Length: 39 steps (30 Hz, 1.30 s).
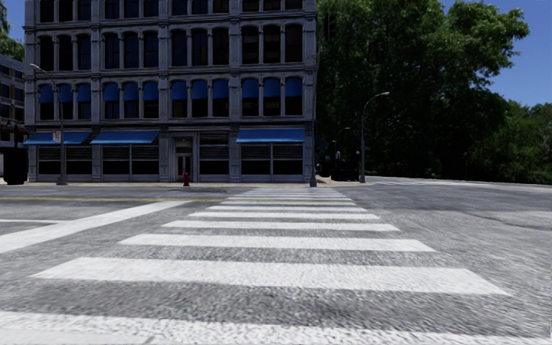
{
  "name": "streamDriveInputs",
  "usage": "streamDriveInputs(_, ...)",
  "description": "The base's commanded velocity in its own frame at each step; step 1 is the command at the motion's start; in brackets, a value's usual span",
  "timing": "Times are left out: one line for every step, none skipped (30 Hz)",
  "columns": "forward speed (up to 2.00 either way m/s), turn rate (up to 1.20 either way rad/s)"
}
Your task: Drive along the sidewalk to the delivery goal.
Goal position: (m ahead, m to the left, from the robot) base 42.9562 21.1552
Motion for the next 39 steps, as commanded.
streamDriveInputs(1.57, 0.00)
streamDriveInputs(1.57, 0.00)
streamDriveInputs(1.57, 0.00)
streamDriveInputs(1.57, 0.00)
streamDriveInputs(1.56, 0.00)
streamDriveInputs(1.56, 0.00)
streamDriveInputs(1.56, 0.00)
streamDriveInputs(1.55, 0.00)
streamDriveInputs(1.38, 0.00)
streamDriveInputs(1.24, 0.00)
streamDriveInputs(1.24, 0.00)
streamDriveInputs(1.16, 0.00)
streamDriveInputs(1.08, 0.00)
streamDriveInputs(1.00, 0.00)
streamDriveInputs(1.00, 0.00)
streamDriveInputs(0.95, 0.00)
streamDriveInputs(0.90, 0.00)
streamDriveInputs(0.89, 0.00)
streamDriveInputs(0.88, 0.00)
streamDriveInputs(0.88, 0.00)
streamDriveInputs(0.88, 0.00)
streamDriveInputs(0.88, 0.00)
streamDriveInputs(0.88, 0.00)
streamDriveInputs(0.88, 0.00)
streamDriveInputs(0.88, 0.00)
streamDriveInputs(0.91, 0.00)
streamDriveInputs(0.92, 0.00)
streamDriveInputs(0.92, 0.00)
streamDriveInputs(0.98, 0.00)
streamDriveInputs(1.10, 0.00)
streamDriveInputs(1.16, 0.00)
streamDriveInputs(1.16, 0.00)
streamDriveInputs(1.19, 0.00)
streamDriveInputs(1.21, 0.00)
streamDriveInputs(1.23, 0.00)
streamDriveInputs(1.25, 0.00)
streamDriveInputs(1.25, 0.00)
streamDriveInputs(1.26, 0.00)
streamDriveInputs(1.26, 0.00)
